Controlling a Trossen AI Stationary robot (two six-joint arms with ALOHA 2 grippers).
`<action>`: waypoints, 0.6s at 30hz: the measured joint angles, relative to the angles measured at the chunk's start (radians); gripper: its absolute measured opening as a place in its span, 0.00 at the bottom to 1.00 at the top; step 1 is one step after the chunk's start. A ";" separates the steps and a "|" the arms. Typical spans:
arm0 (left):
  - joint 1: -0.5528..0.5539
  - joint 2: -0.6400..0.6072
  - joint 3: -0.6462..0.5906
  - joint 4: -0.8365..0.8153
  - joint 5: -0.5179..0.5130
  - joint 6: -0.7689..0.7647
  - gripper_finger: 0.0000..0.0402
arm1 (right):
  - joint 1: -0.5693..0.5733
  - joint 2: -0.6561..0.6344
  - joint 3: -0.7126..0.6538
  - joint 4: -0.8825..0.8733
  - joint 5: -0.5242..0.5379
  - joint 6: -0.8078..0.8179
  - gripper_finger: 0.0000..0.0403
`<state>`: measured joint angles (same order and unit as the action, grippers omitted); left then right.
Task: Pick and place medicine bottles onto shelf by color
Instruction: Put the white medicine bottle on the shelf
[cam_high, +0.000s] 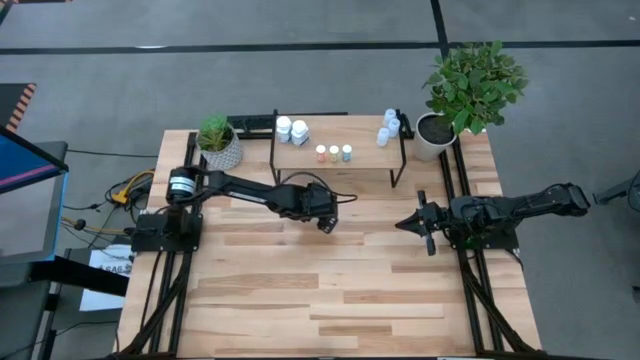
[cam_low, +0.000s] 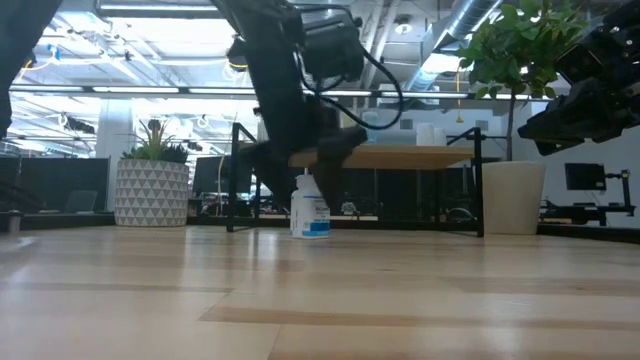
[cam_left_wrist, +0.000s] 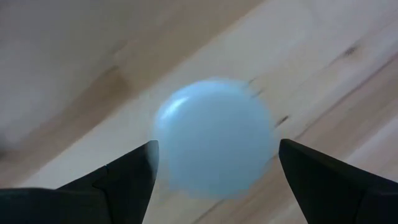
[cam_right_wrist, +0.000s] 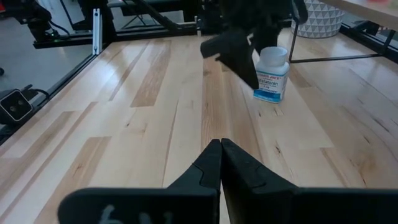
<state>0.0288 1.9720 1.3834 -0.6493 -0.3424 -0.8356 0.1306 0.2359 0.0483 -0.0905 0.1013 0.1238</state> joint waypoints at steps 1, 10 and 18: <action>0.000 0.011 0.001 0.026 0.009 0.001 0.79 | 0.000 0.000 0.000 0.000 0.000 0.000 0.08; 0.000 0.031 0.019 0.035 0.005 0.031 0.79 | 0.000 0.000 0.000 0.000 0.000 0.000 0.08; 0.000 0.030 0.100 -0.014 -0.037 0.073 0.79 | 0.000 0.000 0.000 0.000 0.000 0.000 0.08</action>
<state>0.0288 2.0023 1.4837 -0.6636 -0.3796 -0.7628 0.1303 0.2363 0.0483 -0.0906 0.1013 0.1238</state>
